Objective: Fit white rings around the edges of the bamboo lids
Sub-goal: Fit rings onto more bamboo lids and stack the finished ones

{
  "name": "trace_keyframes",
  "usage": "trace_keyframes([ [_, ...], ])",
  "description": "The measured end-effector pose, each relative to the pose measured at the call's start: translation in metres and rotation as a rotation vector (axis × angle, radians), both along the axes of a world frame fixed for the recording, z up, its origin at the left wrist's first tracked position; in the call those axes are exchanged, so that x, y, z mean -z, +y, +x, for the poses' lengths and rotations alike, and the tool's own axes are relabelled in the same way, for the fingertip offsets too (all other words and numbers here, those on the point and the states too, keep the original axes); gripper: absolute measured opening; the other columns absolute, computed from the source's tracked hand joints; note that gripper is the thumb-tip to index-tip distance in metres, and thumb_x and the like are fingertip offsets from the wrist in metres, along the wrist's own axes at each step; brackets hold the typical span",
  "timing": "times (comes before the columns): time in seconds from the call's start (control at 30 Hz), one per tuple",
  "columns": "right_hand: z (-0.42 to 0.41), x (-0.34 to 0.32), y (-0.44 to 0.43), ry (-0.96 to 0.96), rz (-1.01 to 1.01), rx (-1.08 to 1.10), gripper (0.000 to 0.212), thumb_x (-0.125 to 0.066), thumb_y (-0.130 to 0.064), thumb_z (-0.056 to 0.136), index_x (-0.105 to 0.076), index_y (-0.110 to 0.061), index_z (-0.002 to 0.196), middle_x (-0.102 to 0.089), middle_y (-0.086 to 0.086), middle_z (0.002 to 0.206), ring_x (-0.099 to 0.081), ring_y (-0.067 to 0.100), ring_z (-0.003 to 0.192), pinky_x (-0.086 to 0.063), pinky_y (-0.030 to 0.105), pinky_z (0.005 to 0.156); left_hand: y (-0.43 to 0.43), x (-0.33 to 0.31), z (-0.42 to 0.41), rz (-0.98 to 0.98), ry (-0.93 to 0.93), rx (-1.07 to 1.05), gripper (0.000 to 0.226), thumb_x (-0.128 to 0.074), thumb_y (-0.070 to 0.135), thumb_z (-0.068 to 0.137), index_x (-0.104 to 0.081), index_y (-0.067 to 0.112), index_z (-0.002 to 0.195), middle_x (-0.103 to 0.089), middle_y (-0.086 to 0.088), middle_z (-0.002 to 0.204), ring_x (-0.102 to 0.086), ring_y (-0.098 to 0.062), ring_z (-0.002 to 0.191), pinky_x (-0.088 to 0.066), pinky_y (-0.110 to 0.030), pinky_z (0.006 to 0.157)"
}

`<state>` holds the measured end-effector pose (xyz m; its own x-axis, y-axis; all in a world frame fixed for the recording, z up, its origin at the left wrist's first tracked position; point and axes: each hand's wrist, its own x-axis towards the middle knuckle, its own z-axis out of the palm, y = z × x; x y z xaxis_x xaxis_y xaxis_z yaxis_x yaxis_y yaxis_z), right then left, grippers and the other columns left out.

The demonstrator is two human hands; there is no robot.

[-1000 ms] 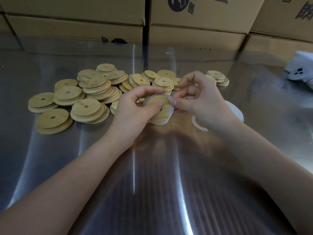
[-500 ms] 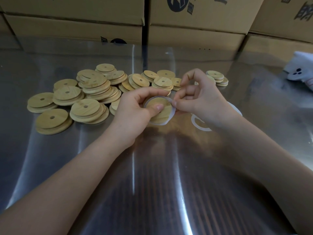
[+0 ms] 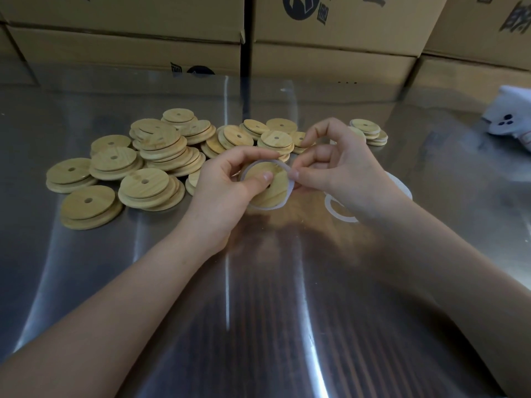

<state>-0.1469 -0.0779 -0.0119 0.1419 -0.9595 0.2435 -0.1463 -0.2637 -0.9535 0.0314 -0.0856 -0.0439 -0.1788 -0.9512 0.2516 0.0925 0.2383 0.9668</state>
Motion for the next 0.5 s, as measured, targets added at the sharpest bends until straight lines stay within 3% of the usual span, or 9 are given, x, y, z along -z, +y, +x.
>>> trace_keyframes([
  [0.27, -0.0004, -0.0003, 0.0003, 0.044, -0.019, -0.055, 0.039, -0.062, 0.017, 0.082, -0.044, -0.015, 0.095, -0.063, 0.002, 0.071, -0.056, 0.021, 0.065, -0.058, 0.043, 0.071, 0.0009, -0.0001, -0.0003, -0.092, -0.071, -0.025, 0.034, -0.066, -0.003, 0.086, -0.073, 0.030, 0.093, -0.073, 0.005, 0.099, -0.067, -0.013, 0.099, -0.056, -0.033, 0.087],
  [0.5, 0.0048, 0.0032, 0.0019, 0.085, -0.106, 0.021, 0.039, -0.069, -0.001, 0.072, -0.046, -0.022, 0.095, -0.067, 0.000, 0.075, -0.057, 0.017, 0.066, -0.052, 0.032, 0.067, 0.0011, -0.0021, 0.0016, -0.248, -0.199, -0.066, 0.036, -0.069, -0.005, 0.082, -0.070, 0.030, 0.089, -0.072, 0.012, 0.092, -0.067, -0.004, 0.093, -0.051, -0.019, 0.083],
])
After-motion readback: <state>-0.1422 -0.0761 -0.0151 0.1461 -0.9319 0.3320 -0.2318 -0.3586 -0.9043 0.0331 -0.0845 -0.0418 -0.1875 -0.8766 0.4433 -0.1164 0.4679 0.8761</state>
